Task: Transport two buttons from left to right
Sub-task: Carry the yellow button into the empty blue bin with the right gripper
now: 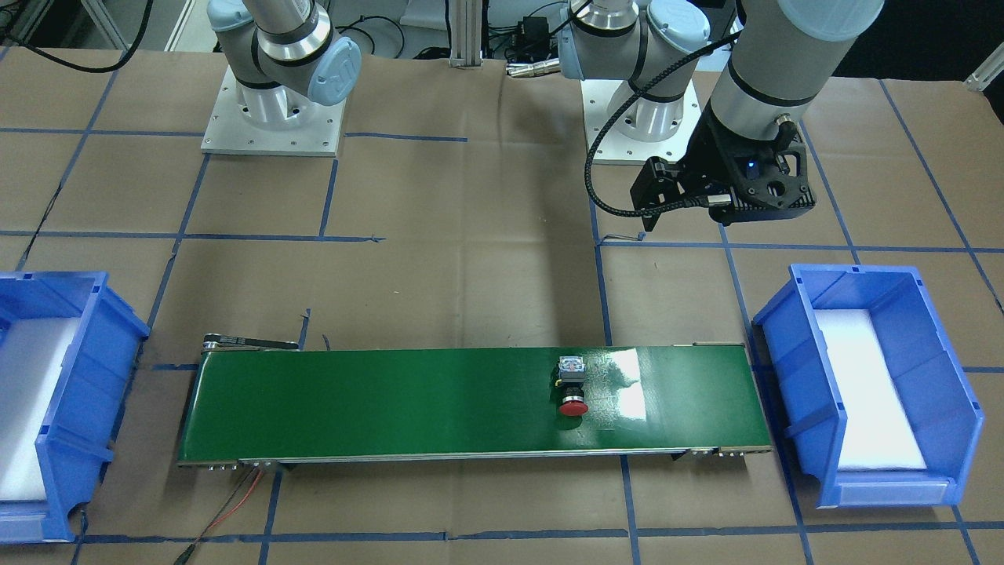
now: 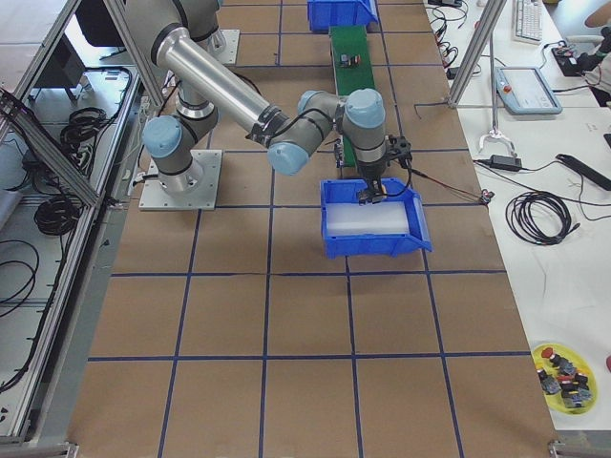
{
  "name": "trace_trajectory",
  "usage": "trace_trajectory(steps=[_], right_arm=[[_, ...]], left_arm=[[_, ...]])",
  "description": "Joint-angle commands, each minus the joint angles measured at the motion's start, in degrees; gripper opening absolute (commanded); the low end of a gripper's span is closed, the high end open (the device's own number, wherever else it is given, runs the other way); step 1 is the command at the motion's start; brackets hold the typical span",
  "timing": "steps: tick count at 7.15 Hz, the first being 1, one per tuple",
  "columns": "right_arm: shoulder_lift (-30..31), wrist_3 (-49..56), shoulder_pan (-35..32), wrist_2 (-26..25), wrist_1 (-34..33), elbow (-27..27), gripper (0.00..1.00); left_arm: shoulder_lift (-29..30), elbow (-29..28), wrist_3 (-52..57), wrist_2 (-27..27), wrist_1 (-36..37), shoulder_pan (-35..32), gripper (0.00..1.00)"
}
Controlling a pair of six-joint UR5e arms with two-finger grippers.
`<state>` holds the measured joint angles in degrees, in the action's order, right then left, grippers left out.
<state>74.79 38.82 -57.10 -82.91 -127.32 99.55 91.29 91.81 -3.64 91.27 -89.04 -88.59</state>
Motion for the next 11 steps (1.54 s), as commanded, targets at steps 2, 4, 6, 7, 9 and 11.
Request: trace_trajectory(steps=[2,4,6,7,9,11], right_arm=[[-4.46,3.99,1.47,1.09,-5.11,3.19,0.05],[-6.4,3.11,1.47,0.73,-11.6,6.78,0.06],[-6.41,0.4,1.47,0.64,-11.81,8.46,0.06],[-6.32,-0.14,1.47,0.56,-11.72,8.46,0.06],[-6.49,-0.85,1.47,-0.23,-11.81,8.64,0.27],[-6.49,-0.85,1.47,-0.5,-11.81,8.73,0.87]], left_arm=[[0.03,0.04,0.04,0.14,0.01,0.09,0.99],[-0.06,-0.14,-0.05,0.14,0.1,0.09,0.99],[0.29,-0.05,-0.22,0.13,0.54,0.09,0.99],[0.64,-0.23,-0.49,0.14,0.71,0.09,0.99],[-0.14,-0.05,-0.14,0.14,0.89,0.0,0.99],[-0.15,-0.05,-0.14,-0.13,0.89,0.09,0.99]])
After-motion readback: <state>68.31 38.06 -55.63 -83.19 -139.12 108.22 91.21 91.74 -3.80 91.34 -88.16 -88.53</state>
